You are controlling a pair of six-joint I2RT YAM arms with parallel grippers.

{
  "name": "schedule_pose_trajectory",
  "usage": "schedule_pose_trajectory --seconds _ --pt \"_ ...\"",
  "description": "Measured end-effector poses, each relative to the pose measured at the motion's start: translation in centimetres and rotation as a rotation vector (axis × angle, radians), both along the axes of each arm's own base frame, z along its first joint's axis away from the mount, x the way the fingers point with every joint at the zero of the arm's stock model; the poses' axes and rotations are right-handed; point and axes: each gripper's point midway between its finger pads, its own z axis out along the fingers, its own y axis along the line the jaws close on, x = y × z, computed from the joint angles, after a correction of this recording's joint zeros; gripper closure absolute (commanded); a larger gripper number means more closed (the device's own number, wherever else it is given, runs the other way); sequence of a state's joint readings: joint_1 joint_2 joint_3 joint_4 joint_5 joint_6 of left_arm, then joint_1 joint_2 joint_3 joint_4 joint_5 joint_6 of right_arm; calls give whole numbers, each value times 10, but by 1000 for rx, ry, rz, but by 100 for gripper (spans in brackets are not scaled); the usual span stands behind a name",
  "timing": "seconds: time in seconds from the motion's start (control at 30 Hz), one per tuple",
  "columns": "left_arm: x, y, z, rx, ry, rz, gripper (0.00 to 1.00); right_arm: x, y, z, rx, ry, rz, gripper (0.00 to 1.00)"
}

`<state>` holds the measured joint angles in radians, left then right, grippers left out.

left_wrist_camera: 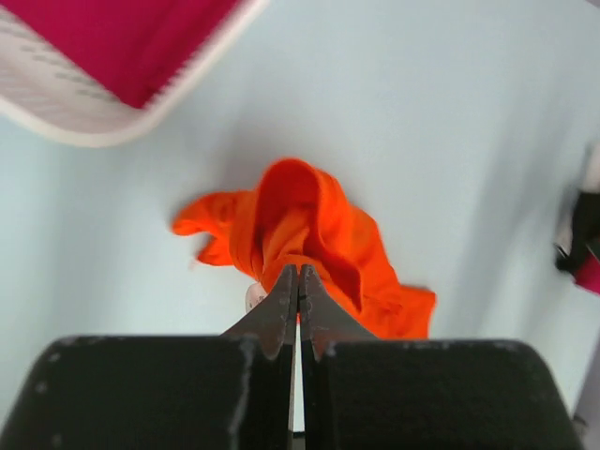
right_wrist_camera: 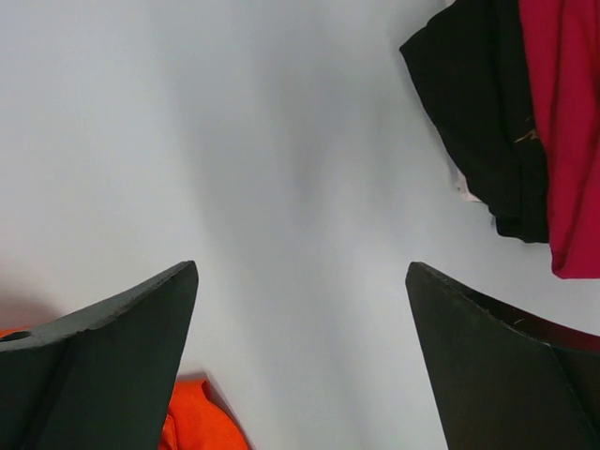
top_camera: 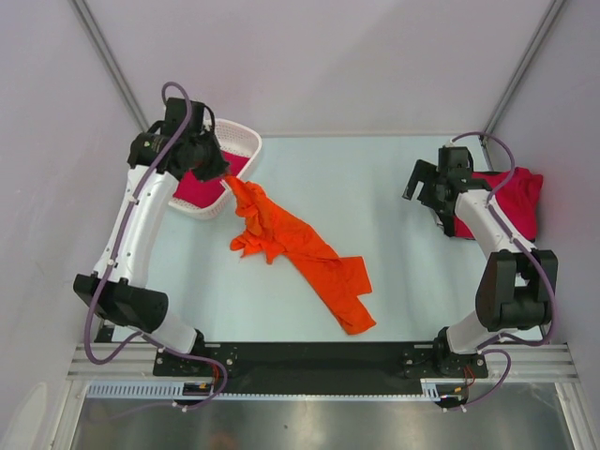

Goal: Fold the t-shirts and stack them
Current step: Flatten out the tshirt

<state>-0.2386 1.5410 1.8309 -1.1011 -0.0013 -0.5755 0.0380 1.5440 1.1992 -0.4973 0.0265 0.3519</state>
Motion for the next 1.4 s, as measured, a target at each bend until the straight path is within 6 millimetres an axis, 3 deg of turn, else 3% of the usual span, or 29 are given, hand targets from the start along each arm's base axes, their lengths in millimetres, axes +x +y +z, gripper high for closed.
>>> schedule_pose_trajectory --seconds 0.17,0.27,0.3,0.37,0.43,0.47,0.7,0.87,0.97,1.07,1.13,1.17,1.27,1.4 --pt "5 41 18 137 -5 152 100 -4 18 -2 18 13 51 0" --pt "1 57 10 185 33 215 100 -7 29 -2 42 22 84 0" --pt "-1 62 7 199 49 235 95 -8 32 -2 49 24 93 0" --pt "-5 74 -1 224 83 273 73 -10 39 -2 67 29 116 0" --pt "-6 85 -6 240 109 297 15 -13 45 -3 83 39 140 0" --pt "-5 89 -9 245 122 305 1 -15 47 -4 90 47 154 0" --pt "1 96 -23 239 169 327 0 -32 67 -11 134 111 251 0" --pt "2 71 -26 176 144 244 0 -45 80 -18 157 160 316 0" --pt "-10 32 -49 144 187 107 0 -50 87 -20 176 181 350 1" --pt "-32 -15 -89 153 296 -59 0 -55 97 -26 200 234 390 2" --pt "-46 -34 -118 172 380 -130 0 -55 103 -33 209 280 417 5" --pt "-53 -40 -132 183 425 -157 0 -56 106 -37 213 310 427 12" --pt "-64 -42 -159 208 517 -175 0 -63 114 -60 233 420 460 17" --pt "-64 -37 -161 213 529 -166 0 -92 122 -96 269 627 486 18"
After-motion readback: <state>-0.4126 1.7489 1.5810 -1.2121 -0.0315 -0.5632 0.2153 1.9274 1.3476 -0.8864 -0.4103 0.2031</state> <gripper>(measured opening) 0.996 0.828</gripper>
